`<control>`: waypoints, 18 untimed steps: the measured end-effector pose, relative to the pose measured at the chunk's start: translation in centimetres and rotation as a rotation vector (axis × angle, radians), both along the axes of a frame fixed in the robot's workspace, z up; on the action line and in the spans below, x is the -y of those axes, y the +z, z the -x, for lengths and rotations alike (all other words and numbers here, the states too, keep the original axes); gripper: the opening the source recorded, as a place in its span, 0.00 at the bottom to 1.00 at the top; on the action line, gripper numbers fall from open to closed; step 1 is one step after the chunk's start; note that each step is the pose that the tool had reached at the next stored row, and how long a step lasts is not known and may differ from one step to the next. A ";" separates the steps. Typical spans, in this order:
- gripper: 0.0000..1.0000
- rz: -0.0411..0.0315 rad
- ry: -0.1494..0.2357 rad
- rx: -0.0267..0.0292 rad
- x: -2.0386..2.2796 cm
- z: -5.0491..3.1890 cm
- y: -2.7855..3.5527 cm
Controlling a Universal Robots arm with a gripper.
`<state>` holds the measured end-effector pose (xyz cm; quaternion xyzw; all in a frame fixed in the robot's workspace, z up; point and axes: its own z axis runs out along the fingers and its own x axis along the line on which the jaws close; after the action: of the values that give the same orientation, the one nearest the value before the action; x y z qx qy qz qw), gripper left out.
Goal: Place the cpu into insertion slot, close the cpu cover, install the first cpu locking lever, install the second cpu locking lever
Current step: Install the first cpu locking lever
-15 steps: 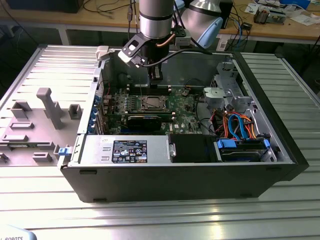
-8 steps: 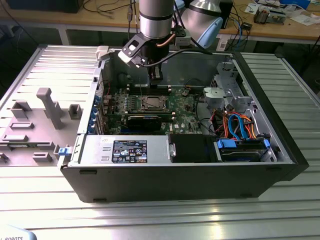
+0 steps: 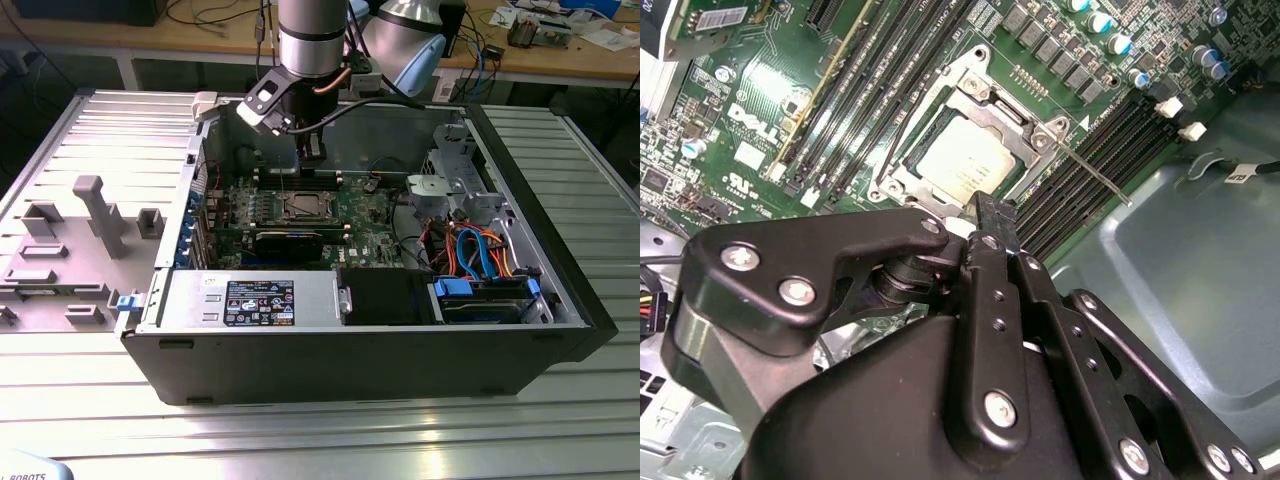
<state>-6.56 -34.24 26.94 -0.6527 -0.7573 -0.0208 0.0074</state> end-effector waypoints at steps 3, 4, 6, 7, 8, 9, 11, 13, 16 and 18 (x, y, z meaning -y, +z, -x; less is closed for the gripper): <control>0.11 0.0000 0.003 0.0000 0.00 0.00 0.00; 0.11 0.0000 0.005 0.0000 0.00 0.00 0.00; 0.11 0.0000 0.006 0.0000 0.00 0.00 0.00; 0.11 0.0000 0.008 0.0000 0.00 0.00 0.00; 0.11 0.0000 0.009 0.0000 0.00 0.00 0.00; 0.11 0.0001 0.009 0.0000 0.00 0.00 0.00; 0.11 0.0000 0.012 0.0000 0.00 0.00 0.00; 0.11 0.0001 0.015 0.0000 0.00 0.00 0.00; 0.11 0.0001 0.019 0.0000 0.00 0.00 0.00; 0.11 0.0000 0.022 0.0000 0.00 0.00 0.00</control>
<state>-6.56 -34.24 26.94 -0.6445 -0.7643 -0.0207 0.0076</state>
